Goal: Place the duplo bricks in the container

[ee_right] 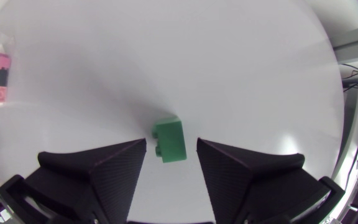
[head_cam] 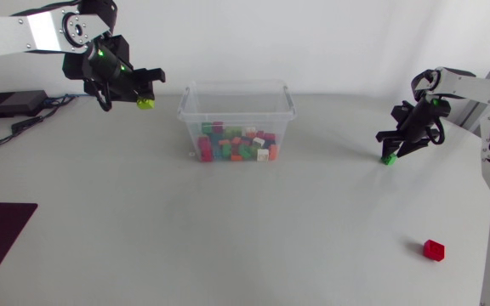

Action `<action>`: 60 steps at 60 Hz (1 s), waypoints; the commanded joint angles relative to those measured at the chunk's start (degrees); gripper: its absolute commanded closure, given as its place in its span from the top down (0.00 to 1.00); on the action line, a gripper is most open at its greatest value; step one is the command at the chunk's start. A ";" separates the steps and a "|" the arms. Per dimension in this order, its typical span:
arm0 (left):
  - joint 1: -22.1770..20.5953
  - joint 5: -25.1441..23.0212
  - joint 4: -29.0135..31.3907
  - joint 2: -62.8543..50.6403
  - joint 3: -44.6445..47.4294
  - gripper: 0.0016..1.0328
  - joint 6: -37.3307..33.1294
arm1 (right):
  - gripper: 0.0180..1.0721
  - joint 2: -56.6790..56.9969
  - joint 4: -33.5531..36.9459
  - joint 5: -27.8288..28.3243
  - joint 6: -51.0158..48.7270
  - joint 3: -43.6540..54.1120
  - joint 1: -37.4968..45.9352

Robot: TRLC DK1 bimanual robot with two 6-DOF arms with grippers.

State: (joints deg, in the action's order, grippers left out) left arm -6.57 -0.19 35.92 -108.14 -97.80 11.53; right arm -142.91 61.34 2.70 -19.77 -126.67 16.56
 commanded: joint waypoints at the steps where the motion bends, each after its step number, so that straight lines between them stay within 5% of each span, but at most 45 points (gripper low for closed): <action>1: -0.73 -0.43 0.46 1.26 -2.22 0.34 -0.72 | 0.56 -2.46 0.97 -0.59 -0.97 -0.59 -0.65; 13: -1.52 -0.43 0.64 1.88 -3.71 0.34 -0.63 | 0.56 -2.90 0.45 -0.68 -0.71 0.11 -1.18; 60: -6.00 -0.43 0.20 3.20 -6.26 0.34 -0.19 | 0.29 -3.78 -2.10 -1.12 0.26 -0.59 -0.91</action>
State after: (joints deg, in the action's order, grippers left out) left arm -12.14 -0.19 36.10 -106.74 -101.75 11.55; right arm -144.79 59.86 1.39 -19.75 -126.72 15.49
